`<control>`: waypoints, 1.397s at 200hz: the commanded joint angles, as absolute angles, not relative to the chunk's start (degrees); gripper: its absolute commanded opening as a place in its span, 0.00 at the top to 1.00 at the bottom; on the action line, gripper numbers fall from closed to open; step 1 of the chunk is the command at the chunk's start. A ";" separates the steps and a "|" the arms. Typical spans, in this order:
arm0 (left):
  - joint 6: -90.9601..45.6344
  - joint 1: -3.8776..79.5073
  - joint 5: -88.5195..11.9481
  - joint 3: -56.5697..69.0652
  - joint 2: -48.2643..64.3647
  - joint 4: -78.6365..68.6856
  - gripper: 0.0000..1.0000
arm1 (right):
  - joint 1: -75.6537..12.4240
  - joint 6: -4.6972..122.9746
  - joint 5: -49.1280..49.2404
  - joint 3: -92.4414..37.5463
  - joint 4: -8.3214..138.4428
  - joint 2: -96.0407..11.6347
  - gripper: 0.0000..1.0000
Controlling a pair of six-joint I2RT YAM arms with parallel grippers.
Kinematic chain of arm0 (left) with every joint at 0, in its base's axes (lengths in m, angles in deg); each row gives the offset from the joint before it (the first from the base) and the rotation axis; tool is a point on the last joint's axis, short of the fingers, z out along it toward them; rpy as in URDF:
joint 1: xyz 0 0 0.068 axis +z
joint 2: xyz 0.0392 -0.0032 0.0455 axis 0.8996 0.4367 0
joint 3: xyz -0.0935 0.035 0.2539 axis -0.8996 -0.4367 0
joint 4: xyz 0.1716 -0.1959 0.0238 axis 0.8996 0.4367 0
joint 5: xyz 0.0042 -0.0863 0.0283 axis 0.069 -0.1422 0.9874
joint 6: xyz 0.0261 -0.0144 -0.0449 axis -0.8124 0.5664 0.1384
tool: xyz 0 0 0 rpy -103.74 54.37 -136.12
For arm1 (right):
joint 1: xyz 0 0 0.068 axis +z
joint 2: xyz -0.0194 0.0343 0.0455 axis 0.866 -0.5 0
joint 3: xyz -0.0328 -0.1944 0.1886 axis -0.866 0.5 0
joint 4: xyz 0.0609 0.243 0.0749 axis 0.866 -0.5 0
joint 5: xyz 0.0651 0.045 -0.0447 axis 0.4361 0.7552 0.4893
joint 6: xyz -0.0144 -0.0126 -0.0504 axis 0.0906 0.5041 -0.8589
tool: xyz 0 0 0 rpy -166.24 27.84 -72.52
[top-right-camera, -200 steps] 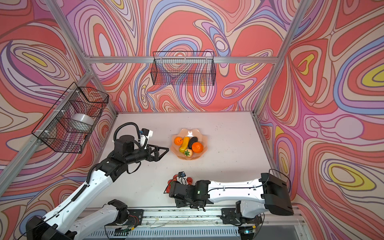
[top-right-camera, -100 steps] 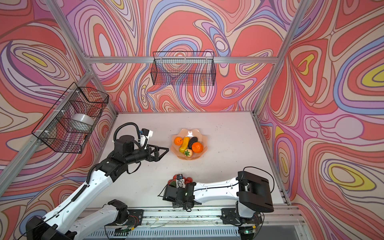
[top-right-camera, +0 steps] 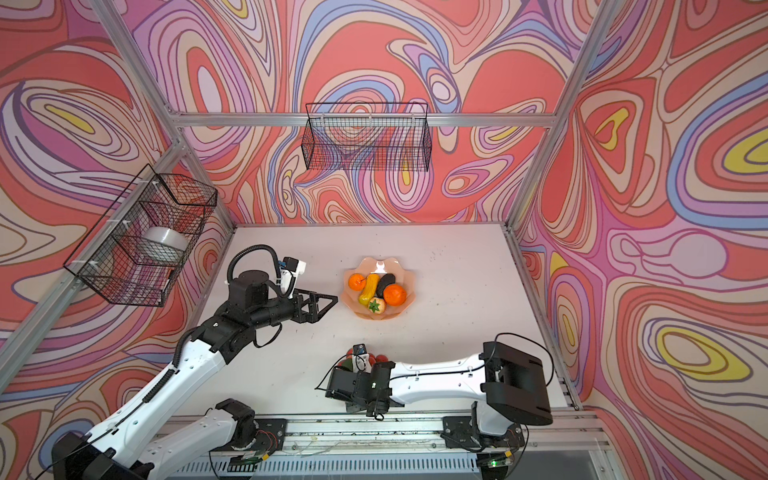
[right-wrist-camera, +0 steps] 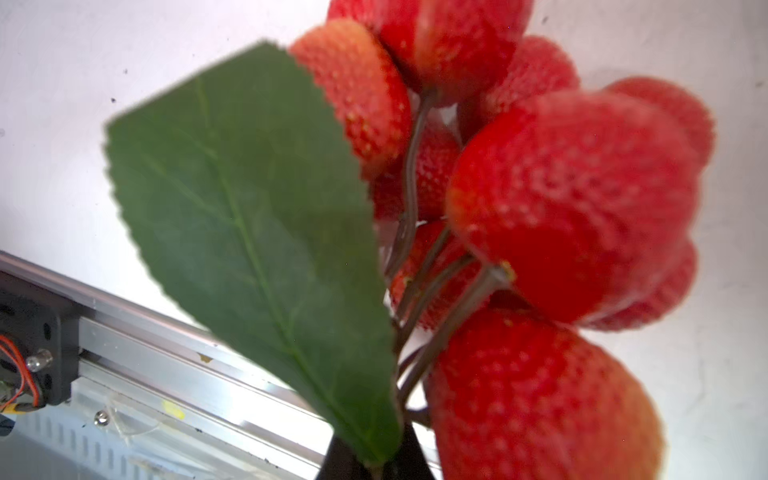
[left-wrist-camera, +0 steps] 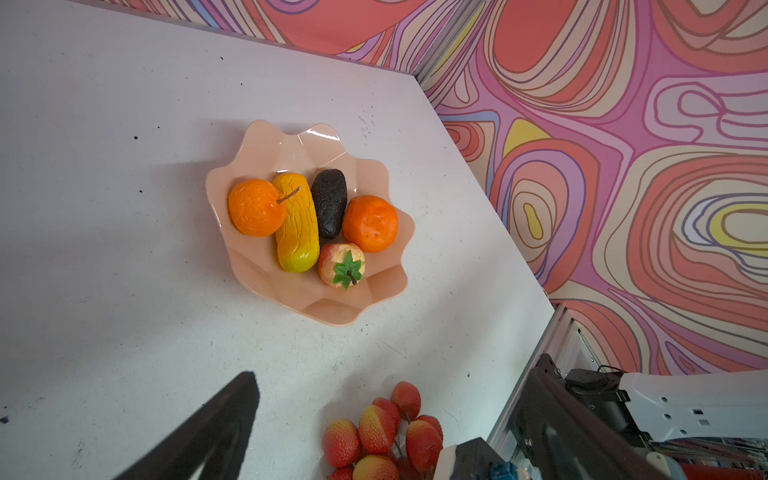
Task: Place and organize the fake fruits in the fruit bowl
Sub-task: 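Lift the strawberry bunch onto the top of the bowl and release it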
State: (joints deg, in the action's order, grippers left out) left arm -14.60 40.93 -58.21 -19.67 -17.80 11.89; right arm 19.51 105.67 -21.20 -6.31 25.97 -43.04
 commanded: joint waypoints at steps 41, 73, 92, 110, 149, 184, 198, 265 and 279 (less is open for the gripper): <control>-15.38 41.20 -56.89 -20.75 -22.84 11.34 0.00 | 12.91 95.05 -31.29 -17.75 13.91 -31.18 1.00; -15.31 41.22 -57.03 -20.99 -23.51 11.02 0.00 | 2.00 84.23 -29.41 -20.79 20.69 -28.38 1.00; -15.11 41.25 -57.13 -20.93 -23.25 11.27 0.00 | -4.56 77.08 -27.20 -23.54 25.42 -30.73 1.00; -15.26 41.20 -57.01 -20.83 -23.45 11.37 0.00 | -10.09 70.19 -24.81 -26.04 28.53 -35.34 1.00; -16.19 41.18 -55.99 -20.01 -23.21 12.95 0.00 | -18.31 61.05 -20.09 -31.55 33.54 -46.73 1.00; -16.76 41.23 -54.67 -20.14 -23.56 13.30 0.00 | -20.80 59.20 -18.38 -32.02 36.89 -54.55 1.00; -17.32 41.17 -54.27 -19.73 -23.36 13.93 0.00 | -20.79 58.75 -16.81 -29.30 39.69 -55.37 1.00; -17.63 41.21 -53.35 -19.65 -23.37 15.33 0.00 | -20.80 60.08 -15.63 -25.17 41.42 -57.51 0.94; -18.19 41.24 -53.18 -19.23 -23.47 15.81 0.00 | -20.80 60.83 -15.59 -24.34 41.50 -56.62 0.88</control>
